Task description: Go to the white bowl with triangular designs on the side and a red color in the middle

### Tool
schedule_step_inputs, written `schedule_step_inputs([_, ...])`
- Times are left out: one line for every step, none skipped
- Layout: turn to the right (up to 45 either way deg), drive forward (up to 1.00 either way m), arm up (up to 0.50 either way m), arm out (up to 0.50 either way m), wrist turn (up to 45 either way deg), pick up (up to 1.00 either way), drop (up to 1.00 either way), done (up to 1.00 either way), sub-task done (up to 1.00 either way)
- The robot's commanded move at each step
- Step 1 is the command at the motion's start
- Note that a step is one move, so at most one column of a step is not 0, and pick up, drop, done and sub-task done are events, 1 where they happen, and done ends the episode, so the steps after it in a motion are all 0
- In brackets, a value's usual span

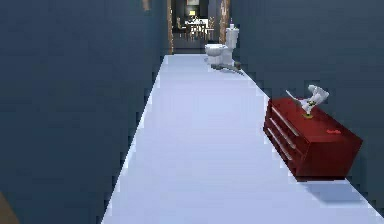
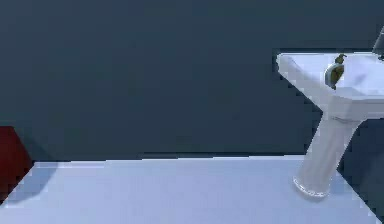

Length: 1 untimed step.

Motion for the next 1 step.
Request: schedule_step_inputs([0.0, 1.0, 0.0, 0.0, 0.0, 0.0, 0.0, 0.0, 0.0])
